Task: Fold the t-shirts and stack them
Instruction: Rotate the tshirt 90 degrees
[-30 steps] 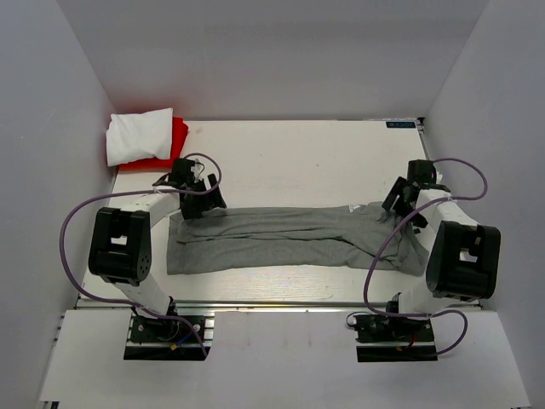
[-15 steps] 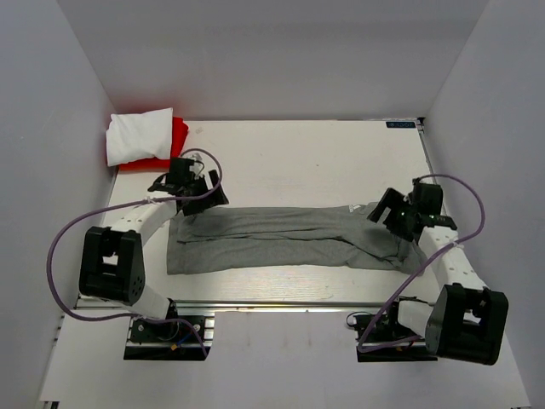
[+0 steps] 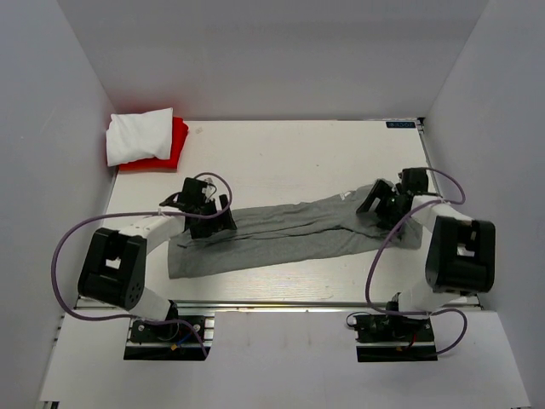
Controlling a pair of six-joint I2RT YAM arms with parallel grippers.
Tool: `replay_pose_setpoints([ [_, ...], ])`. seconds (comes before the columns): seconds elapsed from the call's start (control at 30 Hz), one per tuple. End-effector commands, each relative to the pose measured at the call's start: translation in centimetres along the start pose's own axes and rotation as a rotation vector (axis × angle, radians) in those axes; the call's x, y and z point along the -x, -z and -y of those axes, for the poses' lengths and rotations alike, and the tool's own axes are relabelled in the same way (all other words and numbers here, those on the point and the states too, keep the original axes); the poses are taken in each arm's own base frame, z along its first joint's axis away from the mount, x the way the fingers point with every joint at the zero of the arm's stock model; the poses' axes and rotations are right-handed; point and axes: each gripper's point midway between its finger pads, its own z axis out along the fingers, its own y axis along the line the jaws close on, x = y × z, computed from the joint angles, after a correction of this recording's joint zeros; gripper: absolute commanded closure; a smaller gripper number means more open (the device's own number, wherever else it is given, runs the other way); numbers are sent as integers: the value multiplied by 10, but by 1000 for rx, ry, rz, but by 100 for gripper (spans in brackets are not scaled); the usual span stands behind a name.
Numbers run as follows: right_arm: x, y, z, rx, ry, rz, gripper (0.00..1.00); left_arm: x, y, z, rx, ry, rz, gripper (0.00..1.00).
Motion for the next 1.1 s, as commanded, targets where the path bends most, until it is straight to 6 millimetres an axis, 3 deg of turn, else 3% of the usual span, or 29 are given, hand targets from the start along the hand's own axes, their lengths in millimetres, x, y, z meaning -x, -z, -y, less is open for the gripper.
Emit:
replay_pose_setpoints([
  [0.0, 11, -37, 4, -23, -14, -49, 10, -69, 4, -11, 45, 75, -199, 0],
  [0.07, 30, -47, -10, -3, 9, -26, 10, -85, 6, 3, -4, 88, -243, 0],
  [0.1, 37, -66, -11, -7, -1, -54, 10, -96, 7, 9, -31, 93, -280, 0],
  [0.13, 54, -69, -28, 13, 16, -46, 10, -104, 11, 15, -43, 80, -305, 0],
  [0.17, 57, -75, -33, 19, 22, -60, 10, -111, 14, 15, -34, 70, -329, 0],
  [0.2, 61, -96, -40, 26, 20, -106, 10, -118, 18, 17, -32, 74, -353, 0],
  [0.23, 83, -97, -61, 68, 33, -80, 10, -124, 21, 19, -35, 69, -378, 0],
  [0.27, 77, -104, -79, 86, 67, -100, 10, -129, 27, 29, -70, 52, -408, 0],
  [0.3, 104, -115, -100, 100, 84, -81, 10, -131, 29, 37, -96, 40, -419, 0],
  [0.33, 110, -119, -110, 103, 99, -75, 10, -136, 32, 42, -126, 18, -442, 0],
  [0.37, 96, -135, -116, 88, 114, -127, 10, -142, 39, 58, -184, -7, -476, 0],
  [0.4, 128, -138, -147, 139, 149, -62, 10, -143, 41, 65, -209, -23, -485, 0],
  [0.43, 122, -139, -152, 136, 140, -97, 10, -137, 44, 78, -235, -52, -469, 0],
  [0.47, 108, -153, -164, 143, 167, -124, 10, -145, 43, 87, -239, -92, -495, 0],
  [0.5, 115, -158, -176, 161, 176, -101, 10, -150, 44, 93, -255, -128, -517, 0],
  [0.53, 107, -161, -188, 180, 186, -111, 10, -145, 45, 107, -272, -155, -515, 0],
  [0.63, 98, -175, -212, 229, 204, -115, 10, -169, 46, 133, -320, -252, -625, 0],
  [0.67, 89, -186, -212, 226, 200, -133, 10, -174, 44, 137, -326, -282, -636, 0],
  [0.7, 86, -184, -226, 253, 219, -130, 10, -182, 46, 147, -330, -318, -669, 0],
  [0.8, 83, -187, -239, 265, 257, -104, 10, -183, 56, 164, -333, -391, -668, 0],
  [0.87, 91, -188, -236, 227, 274, -60, 10, -178, 61, 171, -338, -420, -641, 0],
  [1.0, 111, -176, -230, 149, 296, 8, 10, -139, 76, 199, -371, -479, -460, 0],
  [1.03, 122, -155, -243, 168, 330, 51, 10, -129, 76, 199, -347, -497, -409, 0],
  [1.07, 124, -148, -245, 160, 362, 69, 10, -118, 80, 202, -328, -502, -364, 0],
])
